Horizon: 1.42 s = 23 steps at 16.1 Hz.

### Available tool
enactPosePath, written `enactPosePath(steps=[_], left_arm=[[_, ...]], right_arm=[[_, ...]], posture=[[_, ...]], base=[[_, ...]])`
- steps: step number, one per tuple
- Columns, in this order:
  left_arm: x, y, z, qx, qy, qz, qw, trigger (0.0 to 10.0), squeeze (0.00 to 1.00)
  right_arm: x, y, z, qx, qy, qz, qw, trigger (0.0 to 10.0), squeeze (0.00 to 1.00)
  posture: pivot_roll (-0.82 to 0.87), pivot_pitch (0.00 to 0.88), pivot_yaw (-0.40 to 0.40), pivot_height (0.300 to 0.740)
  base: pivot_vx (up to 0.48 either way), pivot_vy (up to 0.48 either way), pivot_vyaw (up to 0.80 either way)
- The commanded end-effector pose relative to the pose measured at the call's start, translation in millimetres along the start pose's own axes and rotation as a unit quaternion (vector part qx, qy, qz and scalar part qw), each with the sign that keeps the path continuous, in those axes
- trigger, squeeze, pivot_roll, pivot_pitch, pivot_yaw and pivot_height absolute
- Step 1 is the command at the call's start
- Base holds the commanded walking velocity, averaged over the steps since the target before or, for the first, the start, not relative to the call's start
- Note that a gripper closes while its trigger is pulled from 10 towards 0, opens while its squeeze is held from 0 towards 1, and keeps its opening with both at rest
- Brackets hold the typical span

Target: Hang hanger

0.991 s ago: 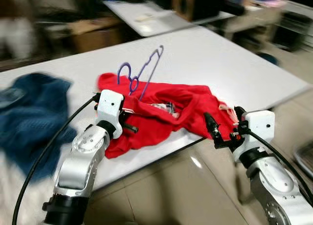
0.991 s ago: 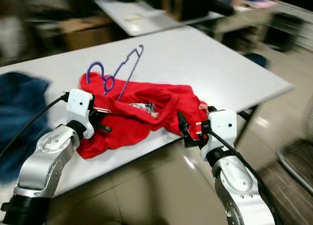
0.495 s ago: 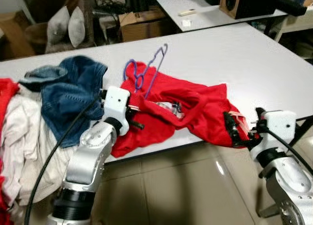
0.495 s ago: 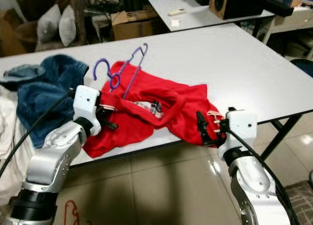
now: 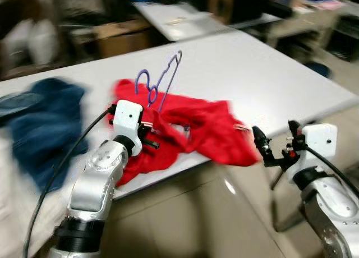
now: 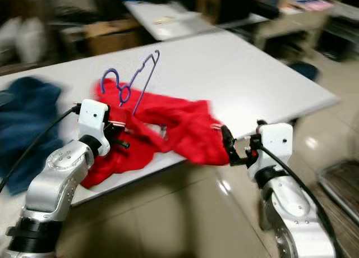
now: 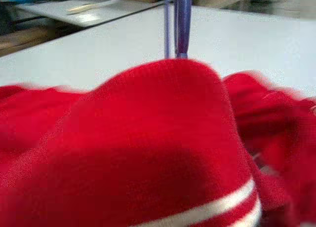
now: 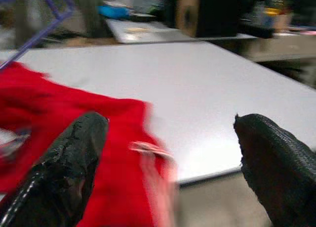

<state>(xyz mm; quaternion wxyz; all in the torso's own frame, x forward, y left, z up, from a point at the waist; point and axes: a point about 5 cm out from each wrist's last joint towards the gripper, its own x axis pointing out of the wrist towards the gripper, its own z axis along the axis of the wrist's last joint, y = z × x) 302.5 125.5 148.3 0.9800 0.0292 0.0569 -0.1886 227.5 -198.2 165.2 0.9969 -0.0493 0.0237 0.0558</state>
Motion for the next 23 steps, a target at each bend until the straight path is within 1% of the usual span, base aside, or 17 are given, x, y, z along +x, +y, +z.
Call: enactPosePath(steps=[1,5,7,8,9,11,12,13,14,15,17,18,20,22,23], left_arm=[[-4.2,7.1,3.9,0.007,-0.009,0.015,1.000,10.0,0.00],[-5.7,7.2,4.8,0.008,-0.011,0.018,1.000,10.0,0.00],[-5.7,7.2,6.4,0.010,-0.012,0.018,1.000,10.0,0.00],[-6.4,8.2,7.2,0.015,-0.012,0.019,1.000,10.0,0.00],[-8.3,8.9,9.1,0.017,-0.016,0.014,1.000,10.0,0.00],[-12.2,11.3,13.6,0.039,-0.015,-0.006,0.999,10.0,0.00],[-15.6,15.5,15.5,0.068,-0.014,-0.031,0.997,10.0,0.00],[-17.1,15.9,15.7,0.071,-0.017,-0.051,0.996,7.9,0.00],[-20.9,18.6,15.2,0.080,-0.016,-0.080,0.993,0.0,0.00],[-22.2,20.0,15.2,0.080,-0.015,-0.088,0.993,0.0,0.00],[-23.2,24.3,15.6,0.087,-0.012,-0.106,0.991,0.0,0.00],[-23.0,25.0,16.1,0.088,-0.012,-0.111,0.990,0.0,0.00],[-19.4,25.5,20.7,0.081,-0.022,-0.121,0.989,0.0,0.00],[-17.6,23.1,23.3,0.075,-0.034,-0.126,0.989,0.0,0.00],[-17.8,20.0,23.8,0.065,-0.043,-0.134,0.988,0.0,0.00]], right_arm=[[1.7,5.3,0.7,0.002,-0.001,0.016,1.000,10.0,0.00],[2.7,9.6,0.6,-0.002,-0.001,0.028,1.000,10.0,0.00],[1.2,13.2,0.2,-0.010,0.008,0.059,0.998,10.0,0.00],[0.2,16.8,-0.4,-0.024,0.012,0.075,0.997,10.0,0.00],[-0.7,19.3,-0.6,-0.024,0.010,0.083,0.996,10.0,0.00],[-4.8,21.7,-0.9,0.004,0.010,0.114,0.993,10.0,0.00],[-10.1,22.9,3.2,0.028,0.000,0.149,0.988,10.0,0.00],[-11.7,23.0,4.8,0.046,-0.002,0.158,0.986,10.0,0.00],[-13.8,20.8,6.6,0.064,0.001,0.165,0.984,10.0,0.00],[-14.4,19.2,6.5,0.065,0.005,0.167,0.984,10.0,0.00],[-16.1,14.6,9.1,0.102,0.009,0.168,0.981,10.0,0.00],[-16.3,13.5,10.1,0.104,0.010,0.167,0.980,10.0,0.00],[-19.6,8.1,7.2,0.130,0.060,0.178,0.974,10.0,0.00],[-18.6,5.7,3.6,0.138,0.091,0.175,0.971,10.0,0.00],[-10.5,9.6,0.9,0.167,0.116,0.165,0.965,10.0,0.00]], posture=[[-0.08,0.039,0.044,0.740],[-0.08,0.037,0.040,0.740],[-0.08,0.039,0.041,0.740],[-0.08,0.040,0.041,0.740],[-0.08,0.041,0.040,0.740],[-0.07,0.043,0.041,0.740],[-0.07,0.044,0.042,0.740],[-0.07,0.044,0.043,0.740],[-0.07,0.048,0.047,0.740],[-0.07,0.049,0.048,0.740],[-0.07,0.053,0.051,0.740],[-0.07,0.054,0.055,0.740],[-0.07,0.056,0.061,0.740],[-0.07,0.055,0.067,0.740],[-0.08,0.056,0.070,0.740]], base=[[0.416,0.000,0.00],[0.423,0.000,0.00],[0.424,0.000,0.00],[0.416,0.000,0.80],[0.375,0.000,0.80],[0.000,0.000,0.00],[0.000,0.000,0.00],[0.000,0.000,0.00],[0.000,0.000,0.00],[0.000,0.000,0.00],[0.000,0.000,0.00],[0.000,0.000,0.00],[0.000,0.000,0.00],[0.000,0.000,0.00],[0.000,0.000,0.00]])
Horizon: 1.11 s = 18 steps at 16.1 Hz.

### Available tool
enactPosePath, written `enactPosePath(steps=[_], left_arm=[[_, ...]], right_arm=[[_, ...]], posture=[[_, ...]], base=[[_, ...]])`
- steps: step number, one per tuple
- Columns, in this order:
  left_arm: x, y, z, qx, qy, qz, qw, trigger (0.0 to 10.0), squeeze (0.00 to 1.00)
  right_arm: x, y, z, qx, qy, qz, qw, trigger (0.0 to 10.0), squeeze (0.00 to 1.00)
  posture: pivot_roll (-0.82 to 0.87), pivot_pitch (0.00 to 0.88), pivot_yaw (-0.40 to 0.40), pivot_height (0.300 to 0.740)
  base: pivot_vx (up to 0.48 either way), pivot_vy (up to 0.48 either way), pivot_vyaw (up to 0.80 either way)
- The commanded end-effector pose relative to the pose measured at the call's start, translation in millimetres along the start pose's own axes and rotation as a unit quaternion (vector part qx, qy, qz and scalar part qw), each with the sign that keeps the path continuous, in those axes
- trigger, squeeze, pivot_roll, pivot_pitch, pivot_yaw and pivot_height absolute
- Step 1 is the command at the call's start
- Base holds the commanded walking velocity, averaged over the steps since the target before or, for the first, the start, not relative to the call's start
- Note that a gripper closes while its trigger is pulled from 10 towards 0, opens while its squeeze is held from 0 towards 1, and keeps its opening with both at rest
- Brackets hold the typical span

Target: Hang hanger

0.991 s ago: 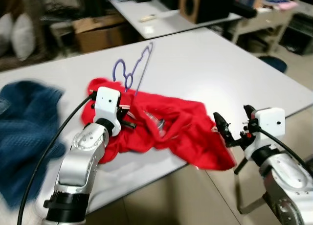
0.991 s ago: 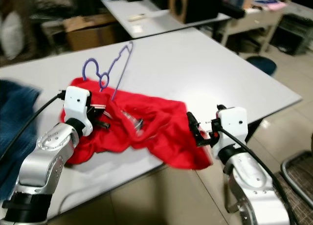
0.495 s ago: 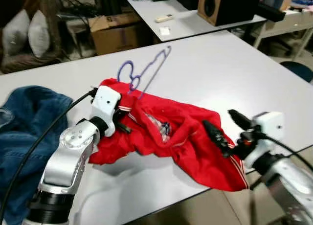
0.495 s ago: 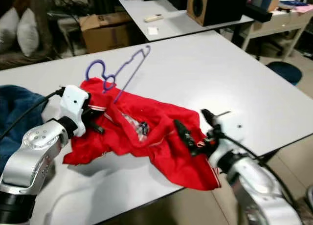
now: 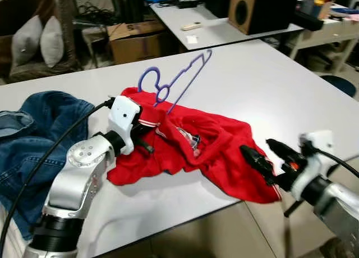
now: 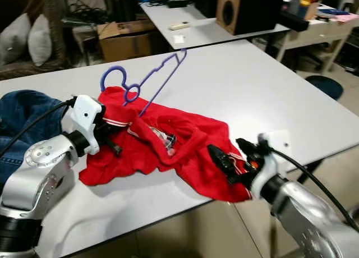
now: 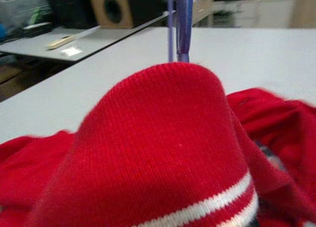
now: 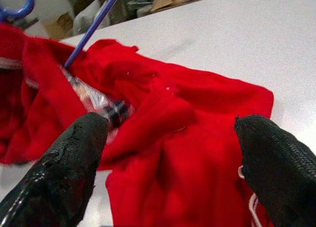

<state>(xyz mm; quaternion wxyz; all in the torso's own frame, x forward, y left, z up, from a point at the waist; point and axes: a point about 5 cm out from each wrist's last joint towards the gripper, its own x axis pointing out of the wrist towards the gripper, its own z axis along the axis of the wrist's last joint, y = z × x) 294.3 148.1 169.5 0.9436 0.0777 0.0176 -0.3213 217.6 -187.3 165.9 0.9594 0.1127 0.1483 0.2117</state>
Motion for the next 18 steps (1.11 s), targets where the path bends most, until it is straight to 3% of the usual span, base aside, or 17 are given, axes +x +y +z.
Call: enactPosePath(steps=[1,4,7,8,9,11,13,14,18], left_arm=[[0.3,1.2,4.5,0.003,-0.012,-0.002,1.000,0.0,0.00],[-0.5,-1.7,2.4,0.003,-0.011,-0.002,1.000,0.0,0.00],[-0.6,-4.8,2.3,0.002,-0.014,0.000,1.000,0.0,0.00],[-0.7,-5.1,2.5,0.001,-0.015,0.001,1.000,0.0,0.00],[-0.9,-4.7,2.9,0.000,-0.016,0.003,1.000,0.0,0.00],[-1.3,-2.7,3.6,0.003,-0.017,0.008,1.000,0.0,0.00],[-1.0,-1.5,5.6,0.005,-0.020,0.009,1.000,0.0,0.00],[-1.0,-1.4,5.8,0.005,-0.021,0.010,1.000,0.0,0.00],[-0.3,-2.7,4.6,0.004,-0.022,0.010,1.000,0.0,0.00]], right_arm=[[4.0,0.5,-0.5,0.015,0.013,-0.006,1.000,10.0,0.00],[37.3,27.2,-4.0,0.056,0.044,0.030,0.997,10.0,0.00],[55.7,32.2,-10.7,0.088,0.077,0.010,0.993,10.0,0.00],[60.2,34.1,-14.4,0.096,0.094,0.007,0.991,9.4,0.00],[68.7,36.9,-22.2,0.099,0.130,-0.001,0.987,4.7,0.00],[78.9,37.3,-29.1,0.097,0.171,-0.019,0.980,1.7,0.00],[83.6,36.3,-28.4,0.096,0.180,-0.025,0.979,1.1,0.00],[84.1,36.7,-27.6,0.098,0.179,-0.023,0.979,0.0,0.00],[83.9,33.9,-26.9,0.092,0.186,-0.019,0.978,0.0,0.00]], posture=[[-0.08,0.056,0.069,0.740],[-0.06,0.054,0.053,0.740],[-0.05,0.049,0.040,0.740],[-0.05,0.046,0.040,0.740],[-0.04,0.042,0.038,0.740],[-0.04,0.038,0.036,0.740],[-0.04,0.036,0.034,0.740],[-0.04,0.035,0.033,0.740],[-0.05,0.025,0.030,0.740]], base=[[0.000,0.000,0.00],[0.000,0.000,0.00],[0.000,0.000,0.00],[0.000,0.000,0.00],[0.000,0.000,0.00],[0.000,0.000,0.00],[0.000,0.000,0.00],[0.000,0.000,0.00],[0.000,0.000,0.00]])
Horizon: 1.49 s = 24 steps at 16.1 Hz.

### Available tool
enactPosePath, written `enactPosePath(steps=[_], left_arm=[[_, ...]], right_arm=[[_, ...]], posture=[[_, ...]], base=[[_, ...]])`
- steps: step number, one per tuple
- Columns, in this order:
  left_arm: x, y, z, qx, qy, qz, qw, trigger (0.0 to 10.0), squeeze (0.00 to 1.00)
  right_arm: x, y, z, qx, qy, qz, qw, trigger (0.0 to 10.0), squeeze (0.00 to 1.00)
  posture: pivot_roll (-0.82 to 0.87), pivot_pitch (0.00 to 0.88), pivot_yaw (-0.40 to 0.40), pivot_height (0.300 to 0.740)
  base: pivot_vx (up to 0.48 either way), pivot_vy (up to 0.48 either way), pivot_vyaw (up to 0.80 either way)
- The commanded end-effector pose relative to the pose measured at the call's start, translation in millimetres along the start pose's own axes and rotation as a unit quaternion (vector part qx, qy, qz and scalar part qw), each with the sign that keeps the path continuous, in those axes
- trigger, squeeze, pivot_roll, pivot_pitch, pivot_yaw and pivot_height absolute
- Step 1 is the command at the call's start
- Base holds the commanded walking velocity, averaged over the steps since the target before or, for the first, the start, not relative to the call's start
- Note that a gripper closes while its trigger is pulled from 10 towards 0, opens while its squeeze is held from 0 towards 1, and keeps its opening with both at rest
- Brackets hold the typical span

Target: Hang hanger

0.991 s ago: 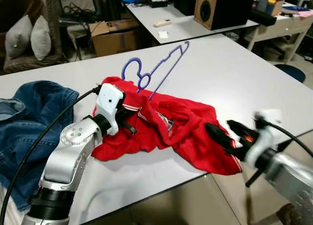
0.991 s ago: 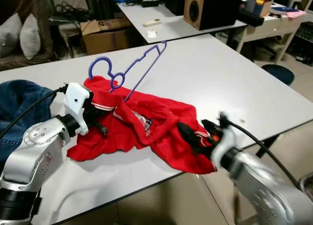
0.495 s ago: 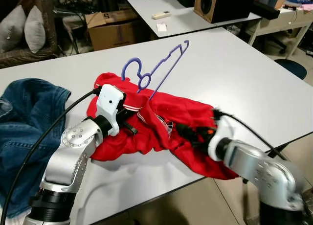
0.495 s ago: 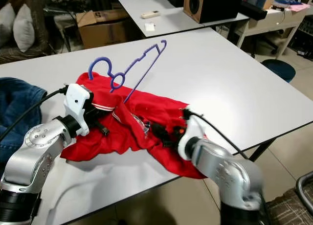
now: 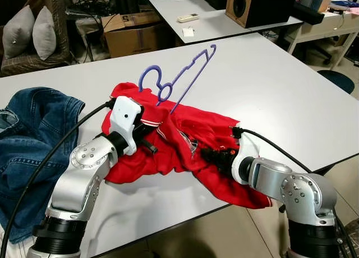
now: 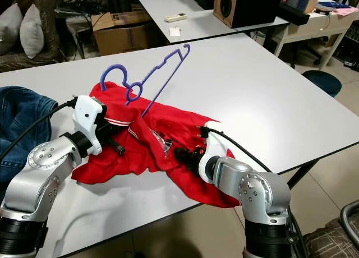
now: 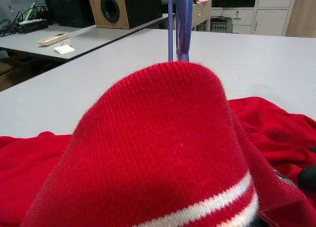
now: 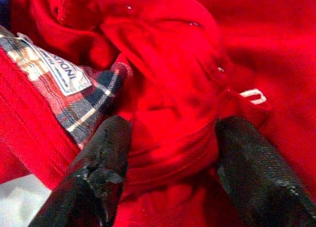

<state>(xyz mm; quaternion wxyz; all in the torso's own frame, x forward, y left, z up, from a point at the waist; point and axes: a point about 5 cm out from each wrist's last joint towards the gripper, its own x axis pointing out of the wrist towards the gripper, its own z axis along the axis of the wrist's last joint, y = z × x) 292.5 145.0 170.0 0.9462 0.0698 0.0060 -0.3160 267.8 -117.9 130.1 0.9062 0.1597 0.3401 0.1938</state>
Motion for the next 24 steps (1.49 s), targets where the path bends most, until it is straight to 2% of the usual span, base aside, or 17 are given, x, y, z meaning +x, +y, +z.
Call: enactPosePath(steps=[1,11,14,18,20,22,23,24], left_arm=[[-0.4,0.2,3.0,0.008,-0.008,0.003,1.000,0.0,0.00],[5.7,-4.5,1.1,0.001,-0.008,0.000,1.000,0.0,0.00],[2.5,-1.3,-1.3,0.007,-0.004,0.007,1.000,0.0,0.00],[-0.2,3.7,-5.1,0.013,-0.002,0.019,1.000,0.0,0.00],[-2.7,9.5,-6.6,0.027,-0.010,0.000,1.000,0.0,0.00],[-3.2,11.4,-6.6,0.041,-0.016,-0.015,0.999,0.0,0.00],[-5.9,13.7,-5.4,0.059,-0.026,-0.042,0.997,0.0,0.00],[-8.1,14.1,-5.2,0.067,-0.028,-0.059,0.996,0.0,0.00]], right_arm=[[0.4,0.3,2.2,-0.005,0.004,0.001,1.000,0.0,0.00],[-7.7,-16.0,18.8,-0.011,-0.037,0.029,0.999,0.0,0.00],[-9.9,-18.2,22.0,-0.010,-0.051,0.035,0.998,0.0,0.00],[-22.9,-28.8,27.3,-0.001,-0.090,0.029,0.996,0.0,0.00],[-48.9,-51.4,41.2,0.011,-0.150,-0.006,0.989,0.0,0.00],[-59.4,-65.0,46.0,0.030,-0.169,-0.027,0.985,0.0,0.00],[-74.1,-85.0,50.5,0.048,-0.193,-0.058,0.978,0.0,0.00],[-79.5,-91.5,51.8,0.051,-0.201,-0.067,0.976,0.0,0.00]], posture=[[-0.05,0.025,0.030,0.740],[-0.06,0.067,0.031,0.740],[-0.05,0.068,0.025,0.740],[-0.06,0.056,0.025,0.740],[-0.09,0.061,0.041,0.740],[-0.09,0.064,0.041,0.740],[-0.09,0.065,0.046,0.740],[-0.09,0.064,0.049,0.740]], base=[[0.000,0.000,0.00],[0.000,0.000,0.00],[0.000,0.000,0.00],[0.000,0.000,0.00],[0.000,0.000,0.00],[0.000,0.000,0.00],[0.000,0.000,0.00],[0.000,0.000,0.00]])
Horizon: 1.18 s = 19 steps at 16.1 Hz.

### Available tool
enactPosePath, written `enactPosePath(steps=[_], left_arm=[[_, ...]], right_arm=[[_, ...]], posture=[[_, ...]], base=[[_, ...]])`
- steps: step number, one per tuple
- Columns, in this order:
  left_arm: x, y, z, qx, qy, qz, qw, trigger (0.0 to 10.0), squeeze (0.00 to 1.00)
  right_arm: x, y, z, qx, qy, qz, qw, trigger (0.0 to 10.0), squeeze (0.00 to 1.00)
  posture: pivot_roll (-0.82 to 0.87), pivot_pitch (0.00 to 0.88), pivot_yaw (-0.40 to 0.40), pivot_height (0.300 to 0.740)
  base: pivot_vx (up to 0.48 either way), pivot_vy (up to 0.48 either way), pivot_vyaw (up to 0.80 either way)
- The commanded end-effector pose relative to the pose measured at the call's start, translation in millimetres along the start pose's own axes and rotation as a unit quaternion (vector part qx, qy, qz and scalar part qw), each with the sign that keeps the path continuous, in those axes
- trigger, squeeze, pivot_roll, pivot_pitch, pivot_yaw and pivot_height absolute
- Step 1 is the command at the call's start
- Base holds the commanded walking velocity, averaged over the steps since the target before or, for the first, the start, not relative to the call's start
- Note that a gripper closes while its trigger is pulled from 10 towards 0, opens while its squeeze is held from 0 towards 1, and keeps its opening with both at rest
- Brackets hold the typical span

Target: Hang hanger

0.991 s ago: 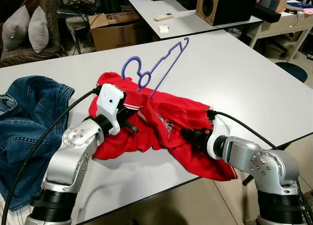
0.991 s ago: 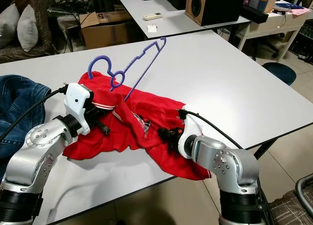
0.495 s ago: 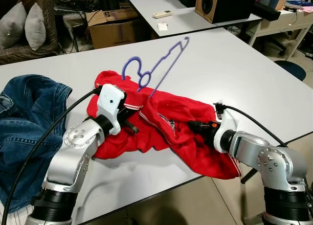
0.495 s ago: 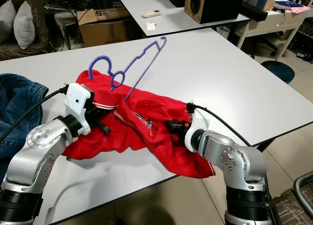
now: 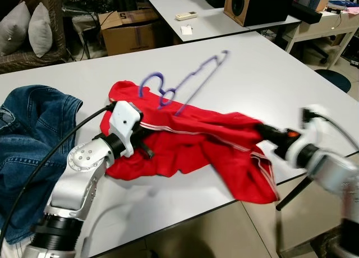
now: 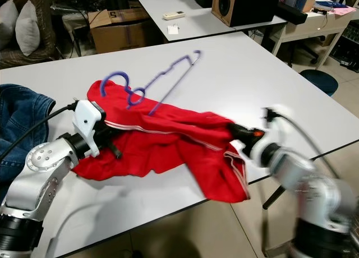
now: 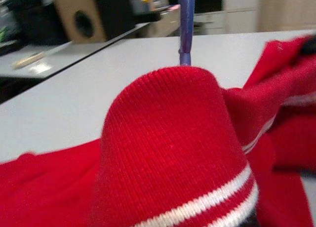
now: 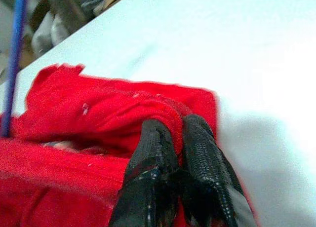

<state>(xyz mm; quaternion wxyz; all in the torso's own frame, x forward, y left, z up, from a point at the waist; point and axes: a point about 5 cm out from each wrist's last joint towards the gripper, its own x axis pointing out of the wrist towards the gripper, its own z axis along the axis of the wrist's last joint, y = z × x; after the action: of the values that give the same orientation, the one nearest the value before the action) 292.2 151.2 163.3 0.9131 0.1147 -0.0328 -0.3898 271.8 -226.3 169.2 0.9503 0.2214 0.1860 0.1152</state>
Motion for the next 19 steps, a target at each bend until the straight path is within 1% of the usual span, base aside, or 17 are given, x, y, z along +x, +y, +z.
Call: enactPosePath(steps=[1,3,4,7,8,9,11,12,13,14,16,17,19], left_arm=[[-7.6,8.1,1.7,0.017,0.000,-0.003,1.000,0.0,0.00],[-8.6,5.0,2.0,0.041,-0.007,-0.039,0.998,0.0,0.00],[-8.4,4.4,2.4,0.043,-0.010,-0.043,0.998,0.0,0.00],[-9.3,-2.1,7.6,0.058,-0.046,-0.078,0.994,0.0,0.00],[-12.2,-5.7,5.6,0.064,-0.043,-0.101,0.992,0.0,0.00],[-15.5,-11.0,-0.5,0.075,-0.024,-0.129,0.989,0.0,0.00],[-20.0,-16.6,-16.2,0.089,0.031,-0.158,0.983,0.0,0.00],[-21.4,-15.2,-28.2,0.109,0.078,-0.156,0.979,0.0,0.00],[-20.9,-9.1,-39.1,0.119,0.124,-0.131,0.976,0.0,0.00],[-19.7,-5.3,-42.5,0.122,0.141,-0.117,0.975,0.0,0.00],[-16.8,-1.8,-41.8,0.118,0.150,-0.103,0.976,0.0,0.00],[-14.6,0.4,-40.3,0.127,0.152,-0.095,0.976,0.0,0.00],[-11.5,0.4,-38.8,0.149,0.167,-0.113,0.968,0.0,0.00]], right_arm=[[-10.2,-17.1,13.7,0.015,-0.042,-0.035,0.998,0.0,0.00],[-13.9,-21.4,25.4,0.037,-0.074,-0.029,0.996,0.0,0.00],[-14.3,-21.5,27.4,0.039,-0.078,-0.027,0.996,0.0,0.00],[-15.9,-26.5,38.1,0.063,-0.103,-0.029,0.992,0.0,0.00],[-16.3,-30.6,42.5,0.073,-0.113,-0.034,0.990,0.0,0.00],[-16.8,-32.4,45.7,0.084,-0.121,-0.032,0.989,0.0,0.00],[-18.1,-31.9,53.5,0.112,-0.144,-0.017,0.983,0.0,0.00],[-18.9,-30.2,57.5,0.118,-0.154,-0.008,0.981,0.0,0.00],[-19.5,-26.7,60.2,0.113,-0.157,0.004,0.981,0.0,0.00],[-19.8,-23.7,61.3,0.106,-0.155,0.013,0.982,0.0,0.00],[-20.5,-19.5,62.4,0.100,-0.154,0.025,0.983,0.0,0.00],[-21.2,-17.2,63.0,0.096,-0.151,0.031,0.983,0.0,0.00],[-22.8,-11.9,64.7,0.085,-0.149,0.045,0.984,0.0,0.00]], posture=[[-0.09,0.064,0.053,0.740],[-0.09,0.063,0.058,0.740],[-0.09,0.063,0.058,0.740],[-0.09,0.064,0.061,0.740],[-0.08,0.065,0.059,0.740],[-0.08,0.067,0.056,0.740],[-0.08,0.070,0.054,0.740],[-0.08,0.072,0.054,0.740],[-0.08,0.077,0.054,0.740],[-0.09,0.079,0.054,0.740],[-0.09,0.083,0.055,0.740],[-0.09,0.084,0.056,0.740],[-0.09,0.086,0.054,0.740]], base=[[0.000,0.000,0.00],[0.000,0.000,0.00],[0.000,0.000,0.00],[0.000,0.000,0.00],[0.000,0.000,0.00],[0.000,0.000,0.00],[0.000,0.000,0.00],[0.000,0.000,0.00],[0.000,0.000,0.00],[0.000,0.000,0.00],[0.000,0.000,0.00],[0.000,0.000,0.00],[0.000,0.000,0.00]])
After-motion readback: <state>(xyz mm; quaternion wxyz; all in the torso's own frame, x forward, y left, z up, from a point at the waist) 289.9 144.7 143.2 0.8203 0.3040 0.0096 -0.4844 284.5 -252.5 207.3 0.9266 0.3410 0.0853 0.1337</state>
